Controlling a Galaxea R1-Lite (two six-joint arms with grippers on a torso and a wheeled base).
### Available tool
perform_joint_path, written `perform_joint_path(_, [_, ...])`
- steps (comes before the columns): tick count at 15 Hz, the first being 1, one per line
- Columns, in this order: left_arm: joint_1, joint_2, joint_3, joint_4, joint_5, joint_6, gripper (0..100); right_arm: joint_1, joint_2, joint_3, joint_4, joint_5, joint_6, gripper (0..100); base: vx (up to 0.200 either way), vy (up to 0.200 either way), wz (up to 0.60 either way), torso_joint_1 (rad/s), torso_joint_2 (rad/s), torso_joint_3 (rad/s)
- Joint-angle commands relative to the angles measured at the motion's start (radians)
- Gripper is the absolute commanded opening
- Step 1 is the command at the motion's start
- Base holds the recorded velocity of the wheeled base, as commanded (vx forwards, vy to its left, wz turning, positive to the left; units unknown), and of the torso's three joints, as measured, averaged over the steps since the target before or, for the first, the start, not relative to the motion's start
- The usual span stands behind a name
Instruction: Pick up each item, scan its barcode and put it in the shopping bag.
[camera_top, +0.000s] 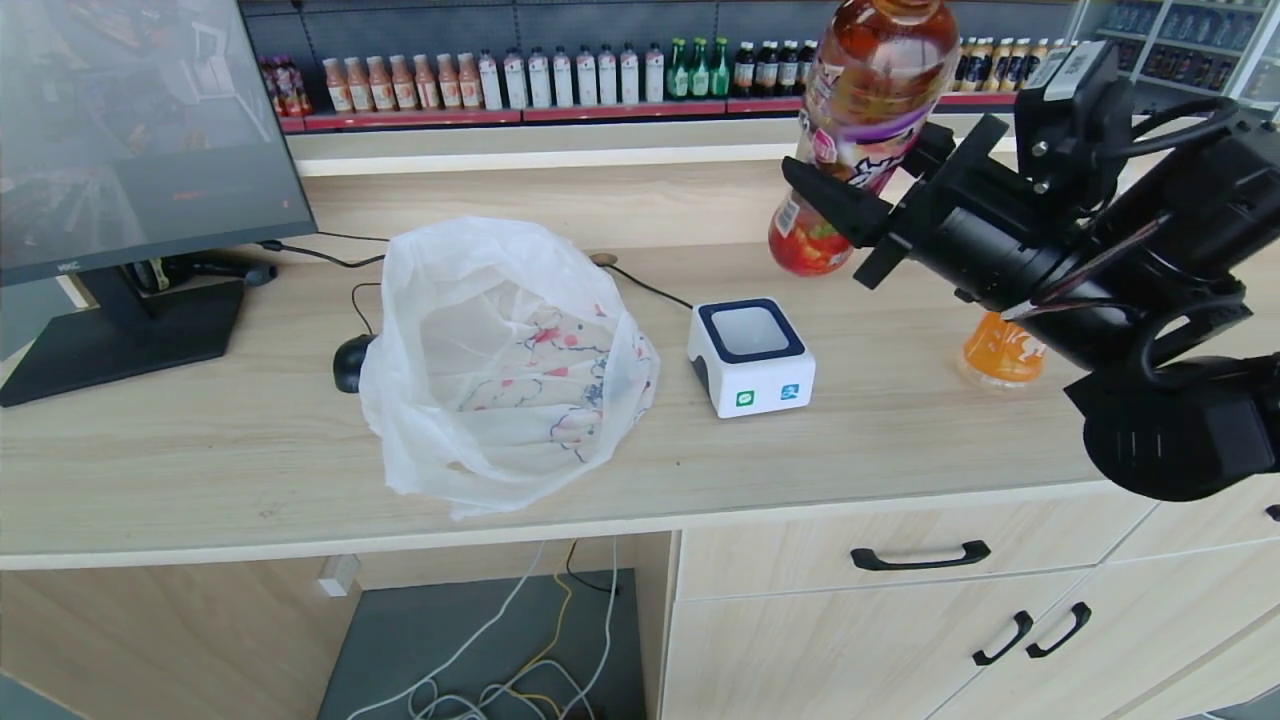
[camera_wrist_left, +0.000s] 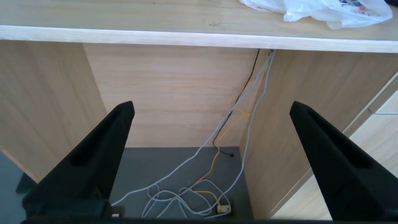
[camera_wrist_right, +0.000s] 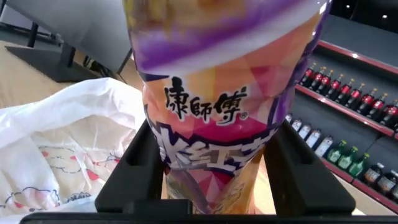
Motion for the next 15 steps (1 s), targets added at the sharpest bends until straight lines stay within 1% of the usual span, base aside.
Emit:
perform_joint_path(1, [0.000,0.000,0.000,-0.002,0.000,-0.001,100,0.001,-0.015,0.081,-0.072,-0.038,0.069,0,0.000,0.000,0.00,0.000,0.00,0.000])
perform_joint_path(2, [0.000,0.000,0.000,0.000,0.002,0.001,100,0.001,-0.017,0.106,-0.111,-0.084,0.101,0,0.000,0.000,0.00,0.000,0.00,0.000])
perform_joint_path(4, [0.000,0.000,0.000,0.000,0.000,-0.001,100,0.028,-0.034,0.182,-0.186,-0.242,0.152,0,0.000,0.000,0.00,0.000,0.00,0.000])
perform_joint_path(5, [0.000,0.000,0.000,0.000,0.000,0.001,100,0.044,-0.047,0.225,-0.192,-0.306,0.164,0,0.000,0.000,0.00,0.000,0.00,0.000])
perform_joint_path(6, [0.000,0.000,0.000,0.000,0.002,-0.001,100,0.047,-0.055,0.245,-0.194,-0.342,0.172,0,0.000,0.000,0.00,0.000,0.00,0.000])
perform_joint_path(7, [0.000,0.000,0.000,-0.002,0.002,-0.001,100,0.047,-0.063,0.274,-0.204,-0.400,0.189,0,0.000,0.000,0.00,0.000,0.00,0.000])
perform_joint_path(9, [0.000,0.000,0.000,0.000,0.000,0.001,100,0.055,-0.061,0.316,-0.252,-0.469,0.224,0,0.000,0.000,0.00,0.000,0.00,0.000])
perform_joint_path(10, [0.000,0.000,0.000,0.000,0.000,0.001,100,0.059,-0.061,0.340,-0.280,-0.493,0.232,0,0.000,0.000,0.00,0.000,0.00,0.000])
perform_joint_path(11, [0.000,0.000,0.000,-0.002,0.000,-0.001,100,0.059,-0.063,0.362,-0.280,-0.506,0.239,0,0.000,0.000,0.00,0.000,0.00,0.000])
perform_joint_path(15, [0.000,0.000,0.000,0.000,0.000,-0.001,100,0.058,-0.055,0.365,-0.280,-0.507,0.246,0,0.000,0.000,0.00,0.000,0.00,0.000])
